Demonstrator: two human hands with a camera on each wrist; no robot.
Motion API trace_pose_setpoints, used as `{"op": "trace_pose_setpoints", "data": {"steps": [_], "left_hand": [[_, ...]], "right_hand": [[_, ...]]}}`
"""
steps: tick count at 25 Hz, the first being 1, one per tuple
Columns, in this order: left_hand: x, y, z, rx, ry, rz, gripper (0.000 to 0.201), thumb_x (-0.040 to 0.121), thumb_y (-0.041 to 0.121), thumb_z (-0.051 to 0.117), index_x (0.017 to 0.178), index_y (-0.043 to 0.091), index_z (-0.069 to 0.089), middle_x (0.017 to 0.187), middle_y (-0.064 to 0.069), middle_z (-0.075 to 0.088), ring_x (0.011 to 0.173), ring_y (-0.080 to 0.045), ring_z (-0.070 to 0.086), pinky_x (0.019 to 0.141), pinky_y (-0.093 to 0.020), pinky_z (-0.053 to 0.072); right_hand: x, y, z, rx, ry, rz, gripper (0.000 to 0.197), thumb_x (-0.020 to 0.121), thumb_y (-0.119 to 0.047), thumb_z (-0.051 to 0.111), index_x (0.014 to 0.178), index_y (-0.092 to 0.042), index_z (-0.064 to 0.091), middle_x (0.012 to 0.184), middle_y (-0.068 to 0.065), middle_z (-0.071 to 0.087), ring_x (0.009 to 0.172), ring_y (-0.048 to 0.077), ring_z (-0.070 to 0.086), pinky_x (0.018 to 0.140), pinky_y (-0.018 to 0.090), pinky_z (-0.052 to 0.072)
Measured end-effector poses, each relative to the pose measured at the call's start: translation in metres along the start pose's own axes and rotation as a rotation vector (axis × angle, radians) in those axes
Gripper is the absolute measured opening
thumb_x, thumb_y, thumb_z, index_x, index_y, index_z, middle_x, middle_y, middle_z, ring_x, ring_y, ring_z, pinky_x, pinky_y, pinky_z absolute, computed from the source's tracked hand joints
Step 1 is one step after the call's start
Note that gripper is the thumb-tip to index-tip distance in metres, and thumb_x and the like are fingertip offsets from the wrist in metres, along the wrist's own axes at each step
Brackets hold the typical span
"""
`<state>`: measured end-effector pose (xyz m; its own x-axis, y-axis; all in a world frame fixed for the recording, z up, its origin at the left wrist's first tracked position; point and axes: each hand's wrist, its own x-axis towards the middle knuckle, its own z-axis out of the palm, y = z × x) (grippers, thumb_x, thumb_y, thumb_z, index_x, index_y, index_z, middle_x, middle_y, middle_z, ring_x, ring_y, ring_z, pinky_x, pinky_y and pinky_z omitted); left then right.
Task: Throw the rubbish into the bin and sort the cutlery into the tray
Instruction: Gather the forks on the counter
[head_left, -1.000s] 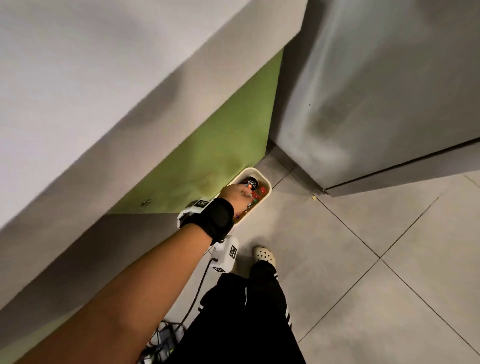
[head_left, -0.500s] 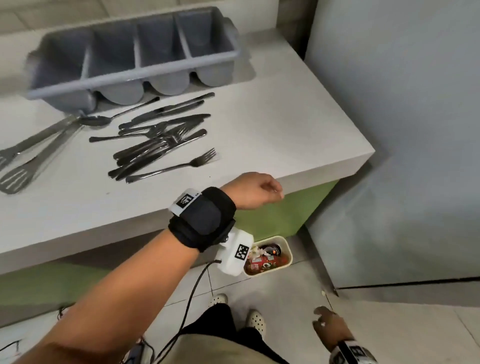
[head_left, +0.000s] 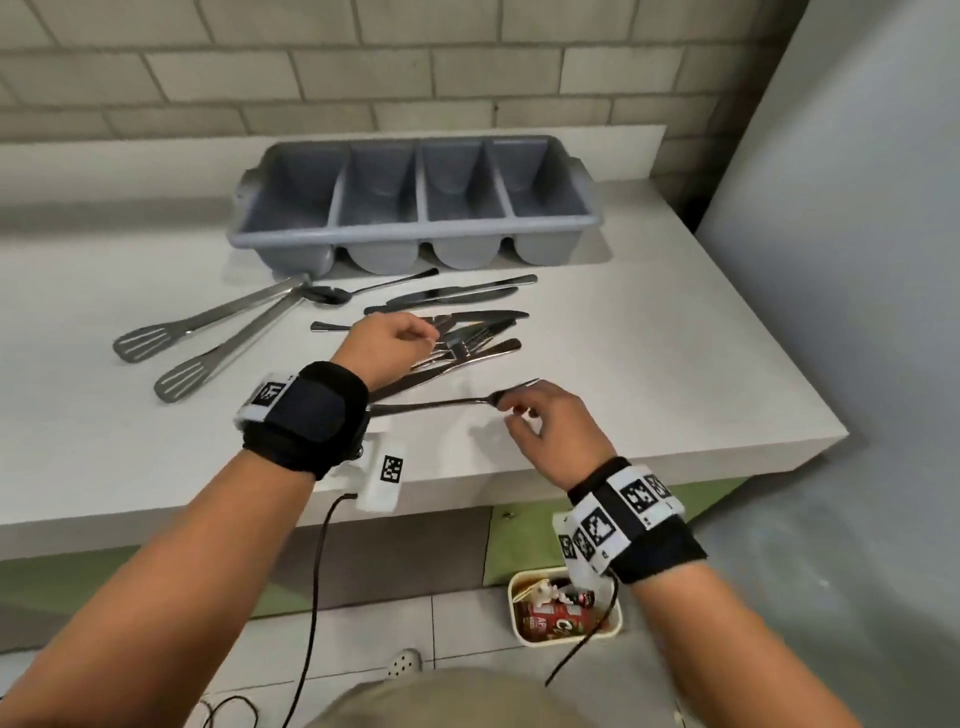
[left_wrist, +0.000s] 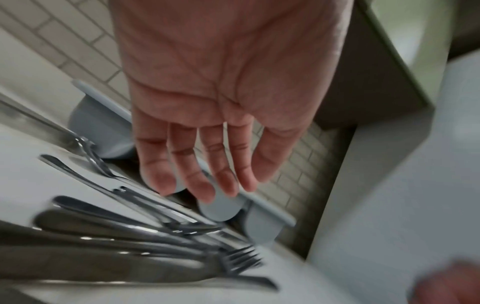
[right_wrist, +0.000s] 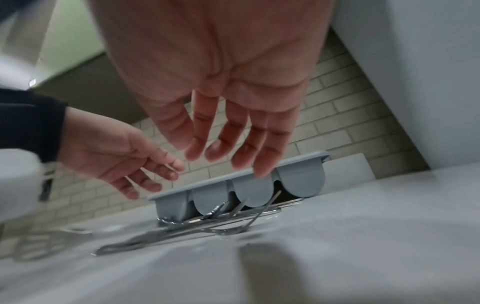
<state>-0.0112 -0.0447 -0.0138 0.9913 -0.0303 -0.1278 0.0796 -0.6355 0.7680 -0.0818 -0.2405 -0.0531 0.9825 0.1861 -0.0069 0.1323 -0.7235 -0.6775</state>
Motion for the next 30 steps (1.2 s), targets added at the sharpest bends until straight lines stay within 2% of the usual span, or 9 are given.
{"op": "trace_pose_setpoints", "data": {"steps": [3,9,14,18,21,23,25,27,30], "left_hand": [[0.021,-0.021,0.000,0.272,-0.034,0.015,0.022,0.086,0.013,0.060,0.104,0.008,0.071,0.107,-0.008,0.070,0.106,-0.021,0.061,0.086,-0.016,0.038],[0.049,-0.042,0.012,0.481,-0.121,0.001,0.023,0.081,0.014,0.062,0.103,0.016,0.069,0.113,-0.008,0.068,0.105,-0.025,0.062,0.095,-0.030,0.050],[0.060,-0.041,0.018,0.658,-0.210,-0.031,0.029,0.089,0.011,0.048,0.112,0.007,0.065,0.123,-0.009,0.062,0.114,-0.028,0.058,0.101,-0.035,0.048],[0.056,-0.036,0.023,0.803,-0.242,-0.036,0.030,0.090,0.008,0.043,0.115,0.001,0.058,0.122,-0.017,0.061,0.111,-0.033,0.060,0.092,-0.038,0.050],[0.052,-0.027,0.009,0.643,-0.097,0.012,0.028,0.091,0.005,0.038,0.116,0.005,0.050,0.115,-0.017,0.062,0.106,-0.035,0.060,0.090,-0.043,0.050],[0.048,-0.021,0.000,0.421,-0.002,0.122,0.025,0.093,0.010,0.038,0.110,0.008,0.055,0.102,-0.013,0.067,0.095,-0.031,0.062,0.085,-0.039,0.052],[0.044,-0.014,-0.003,0.198,-0.063,0.170,0.027,0.095,0.011,0.039,0.106,0.008,0.064,0.089,-0.006,0.068,0.080,-0.020,0.061,0.074,-0.024,0.052],[0.039,-0.009,0.001,0.031,-0.205,0.140,0.030,0.097,0.008,0.039,0.115,0.004,0.063,0.077,-0.002,0.062,0.063,-0.008,0.057,0.060,-0.007,0.047],[0.033,-0.011,0.006,-0.102,-0.283,0.101,0.033,0.099,0.010,0.037,0.124,0.004,0.057,0.062,0.001,0.047,0.032,0.003,0.047,0.046,-0.014,0.043]], "right_hand": [[0.050,-0.004,0.009,-0.218,0.009,0.082,0.029,0.088,-0.016,0.053,0.115,-0.019,0.062,0.128,0.010,0.049,0.121,0.029,0.041,0.101,0.041,0.043],[0.086,0.001,0.010,-0.445,-0.172,0.293,0.050,0.080,-0.029,0.068,0.126,-0.016,0.052,0.130,0.012,0.045,0.121,0.033,0.041,0.100,0.041,0.043],[0.097,0.002,0.014,-0.468,-0.216,0.303,0.043,0.082,-0.021,0.068,0.117,0.000,0.056,0.123,0.017,0.058,0.096,0.026,0.055,0.078,0.029,0.047],[0.103,0.003,0.018,-0.506,-0.255,0.345,0.025,0.087,-0.017,0.059,0.106,-0.001,0.060,0.121,0.020,0.061,0.093,0.032,0.058,0.065,0.028,0.042],[0.103,0.000,0.012,-0.482,-0.125,0.354,0.025,0.088,-0.010,0.054,0.110,0.000,0.057,0.122,0.022,0.056,0.106,0.037,0.057,0.087,0.036,0.048],[0.101,-0.008,0.004,-0.380,0.028,0.303,0.028,0.087,0.002,0.046,0.113,0.002,0.055,0.122,0.022,0.049,0.111,0.038,0.052,0.095,0.041,0.046],[0.099,-0.020,-0.007,-0.293,0.142,0.216,0.028,0.086,0.008,0.041,0.109,0.003,0.057,0.121,0.022,0.048,0.110,0.037,0.051,0.094,0.041,0.044],[0.102,-0.029,-0.014,-0.243,0.209,0.141,0.025,0.088,0.007,0.040,0.105,0.002,0.058,0.120,0.021,0.048,0.108,0.036,0.050,0.092,0.040,0.043],[0.109,-0.039,-0.013,-0.165,0.260,0.084,0.019,0.091,-0.001,0.045,0.102,0.002,0.059,0.118,0.020,0.049,0.109,0.035,0.049,0.091,0.036,0.041]]}}
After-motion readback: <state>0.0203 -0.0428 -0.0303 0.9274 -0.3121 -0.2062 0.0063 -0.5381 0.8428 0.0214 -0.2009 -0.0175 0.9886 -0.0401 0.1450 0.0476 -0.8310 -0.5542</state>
